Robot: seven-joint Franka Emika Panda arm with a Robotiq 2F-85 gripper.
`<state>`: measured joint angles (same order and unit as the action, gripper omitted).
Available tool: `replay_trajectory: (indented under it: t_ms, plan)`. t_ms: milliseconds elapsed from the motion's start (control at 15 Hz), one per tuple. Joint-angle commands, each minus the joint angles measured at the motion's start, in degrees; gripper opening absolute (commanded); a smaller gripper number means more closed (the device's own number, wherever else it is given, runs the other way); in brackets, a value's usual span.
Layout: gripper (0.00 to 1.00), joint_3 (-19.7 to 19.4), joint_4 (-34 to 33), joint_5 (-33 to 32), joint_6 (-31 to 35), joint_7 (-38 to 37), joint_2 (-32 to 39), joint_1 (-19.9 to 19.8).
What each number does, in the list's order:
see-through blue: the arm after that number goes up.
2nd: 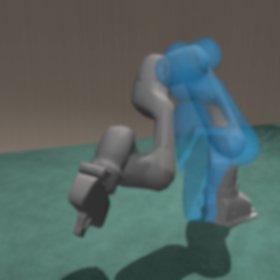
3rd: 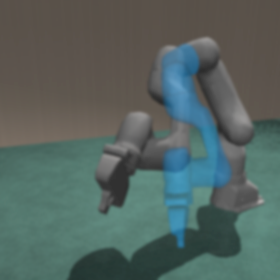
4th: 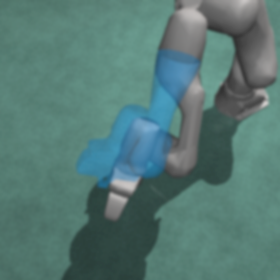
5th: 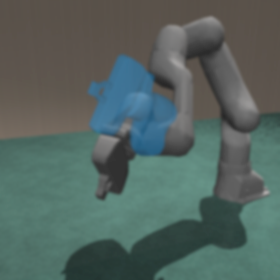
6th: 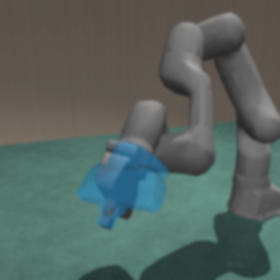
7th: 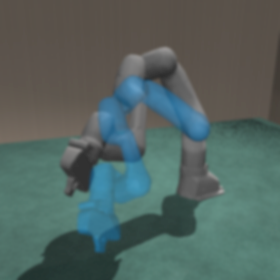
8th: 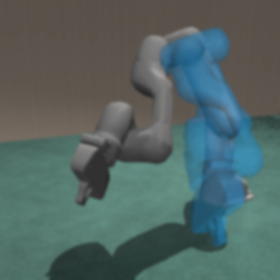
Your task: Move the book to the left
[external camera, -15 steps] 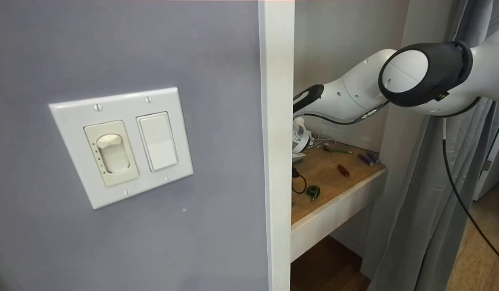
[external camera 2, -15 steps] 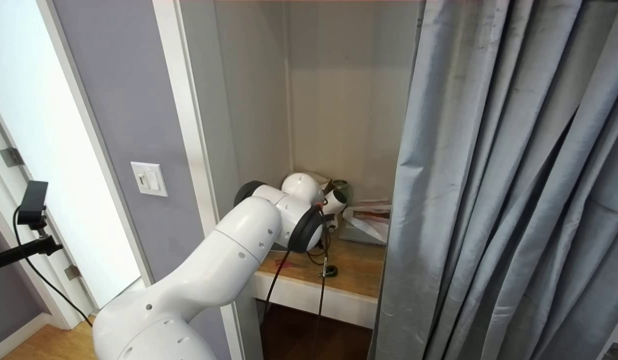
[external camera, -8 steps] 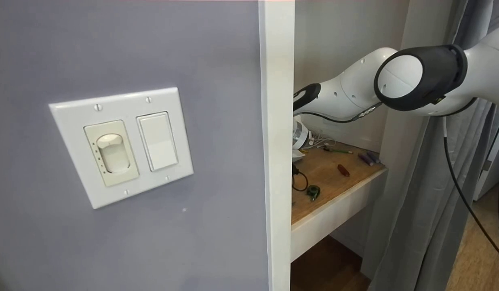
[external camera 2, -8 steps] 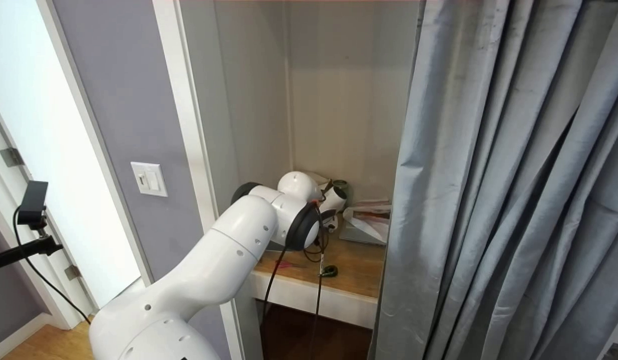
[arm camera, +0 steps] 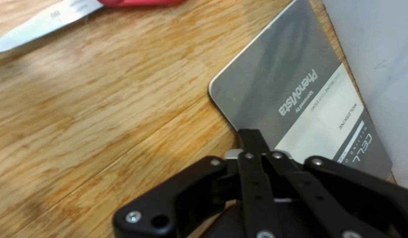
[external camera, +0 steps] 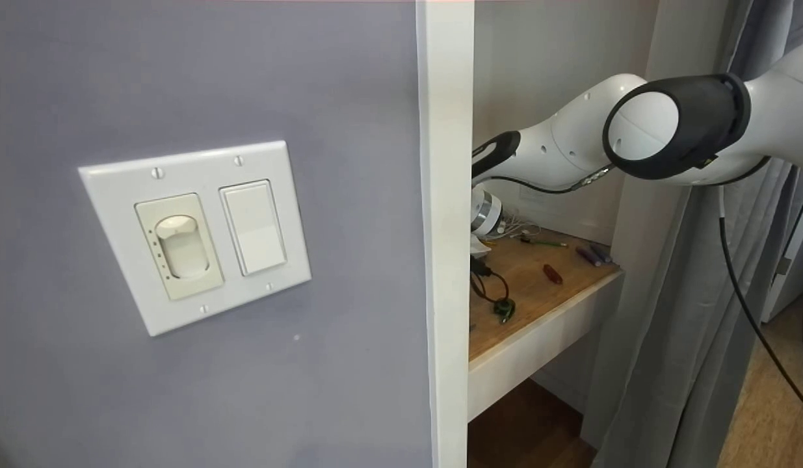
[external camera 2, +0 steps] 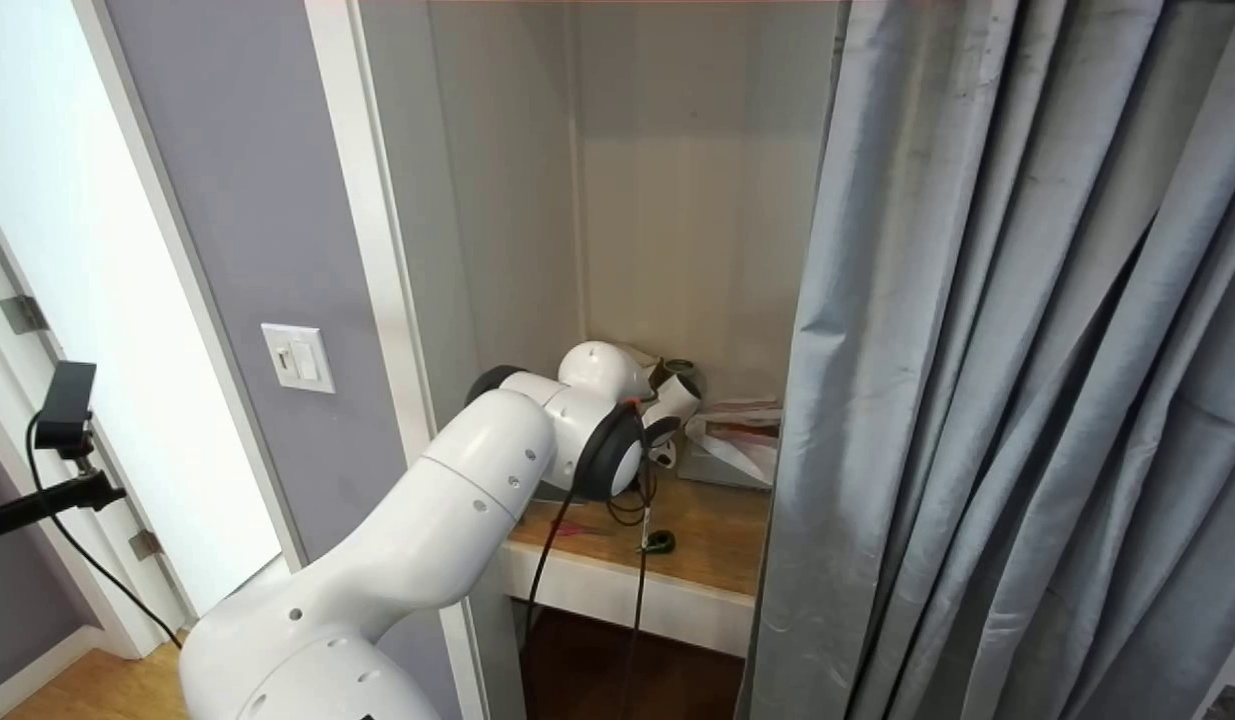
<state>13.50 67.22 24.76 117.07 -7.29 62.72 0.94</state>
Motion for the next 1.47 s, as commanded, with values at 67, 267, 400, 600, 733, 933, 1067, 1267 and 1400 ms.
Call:
replay_trajectory:
  t_ms: [67,267,400,600,733,933,1067,1267,1400]
  plan:
    - [0.0,0.61,-0.9,1.51,-3.55,1.53,1.7,-0.8]
    - [0.0,1.74,-1.05,3.12,-4.42,3.46,2.22,-1.73]
    - [0.0,1.1,-0.77,3.02,-3.78,3.73,2.34,-1.35]
    - [0.0,0.92,-0.57,3.19,-2.68,4.38,2.15,-1.49]
    - [0.0,-0.73,-0.02,1.33,0.13,4.68,1.24,-0.35]
    - [0.0,-1.55,1.88,-0.02,1.74,5.69,-1.92,-0.04]
    - [0.0,-2.26,3.51,-1.28,5.0,6.86,-3.97,0.28]
    - [0.0,-2.17,6.5,-2.63,8.36,8.78,-7.41,-0.02]
    - [0.0,-2.1,10.24,-4.1,8.26,10.6,-11.26,0.17]
